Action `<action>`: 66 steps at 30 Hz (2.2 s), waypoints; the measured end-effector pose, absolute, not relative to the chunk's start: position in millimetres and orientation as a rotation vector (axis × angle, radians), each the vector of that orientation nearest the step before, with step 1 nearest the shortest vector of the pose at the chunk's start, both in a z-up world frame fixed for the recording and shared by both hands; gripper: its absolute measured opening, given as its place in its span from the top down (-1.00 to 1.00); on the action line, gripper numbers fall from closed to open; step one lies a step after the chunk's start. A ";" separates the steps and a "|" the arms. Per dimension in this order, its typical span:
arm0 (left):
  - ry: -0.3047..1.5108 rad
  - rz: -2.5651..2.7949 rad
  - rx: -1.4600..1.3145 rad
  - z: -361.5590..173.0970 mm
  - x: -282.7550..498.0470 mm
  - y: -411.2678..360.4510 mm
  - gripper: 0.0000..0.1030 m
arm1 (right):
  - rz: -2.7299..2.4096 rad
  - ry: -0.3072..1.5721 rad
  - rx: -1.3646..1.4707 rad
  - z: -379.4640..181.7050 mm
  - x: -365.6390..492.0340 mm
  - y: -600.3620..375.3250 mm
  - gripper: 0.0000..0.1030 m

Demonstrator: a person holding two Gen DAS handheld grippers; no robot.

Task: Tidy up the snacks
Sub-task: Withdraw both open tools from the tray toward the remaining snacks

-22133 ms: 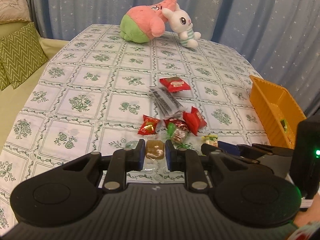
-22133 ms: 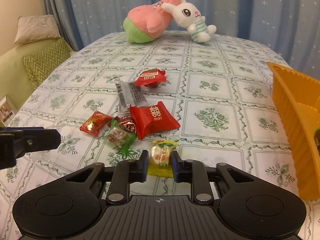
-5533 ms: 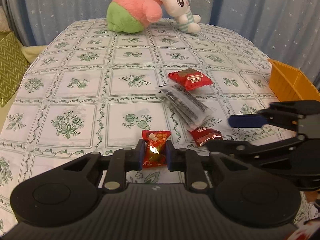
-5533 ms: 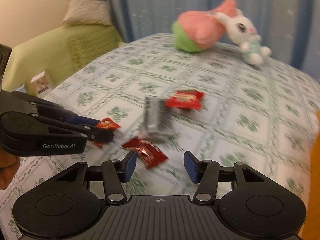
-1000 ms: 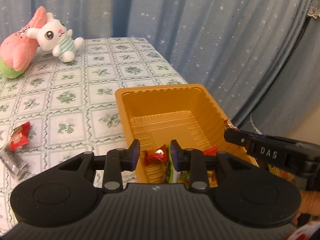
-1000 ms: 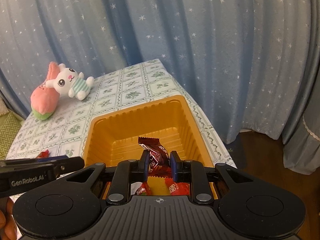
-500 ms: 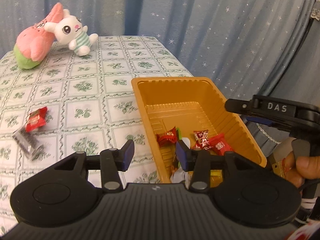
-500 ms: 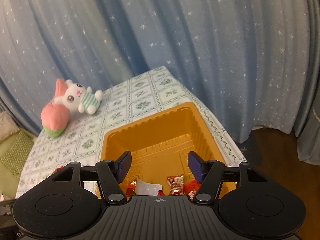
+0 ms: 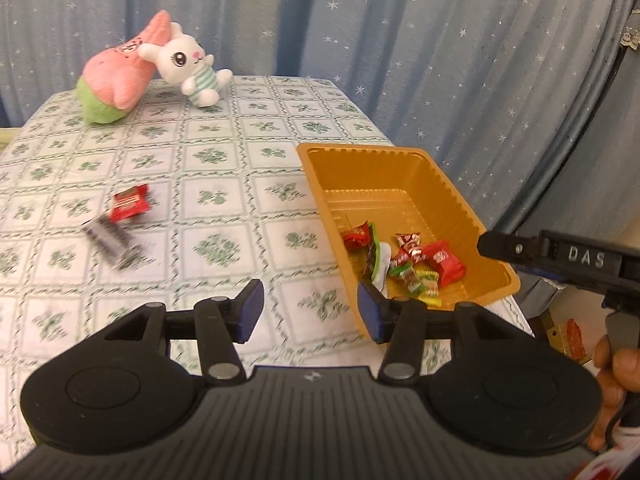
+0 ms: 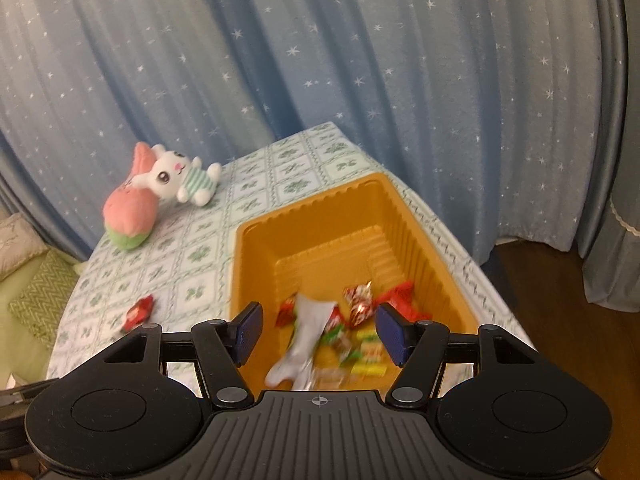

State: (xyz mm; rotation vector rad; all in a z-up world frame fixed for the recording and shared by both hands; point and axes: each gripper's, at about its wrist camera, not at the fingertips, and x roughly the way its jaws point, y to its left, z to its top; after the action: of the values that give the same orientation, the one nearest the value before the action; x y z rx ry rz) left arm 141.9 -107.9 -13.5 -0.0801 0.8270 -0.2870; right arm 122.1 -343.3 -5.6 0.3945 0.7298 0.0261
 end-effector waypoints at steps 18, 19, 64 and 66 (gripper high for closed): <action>0.824 -0.153 -0.114 -5.4 81.9 -29.0 -0.09 | 0.116 0.766 0.300 -2.1 72.0 -274.2 -0.21; 0.824 -0.145 -0.117 -5.5 80.5 -24.7 -0.09 | 0.121 0.765 0.298 -1.5 72.3 -271.1 -0.21; 0.821 0.049 -0.180 -48.4 165.2 49.0 -0.31 | 0.253 0.774 0.178 -28.7 164.1 -186.0 -0.21; 0.822 0.055 -0.179 -53.7 177.1 51.0 -0.31 | 0.264 0.773 0.164 -34.2 174.7 -179.5 -0.21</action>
State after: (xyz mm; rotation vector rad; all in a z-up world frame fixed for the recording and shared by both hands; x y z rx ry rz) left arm 177.1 51.0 -53.7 -0.1788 0.8219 0.0553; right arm 174.7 -179.5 -34.2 0.1644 0.7727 0.2635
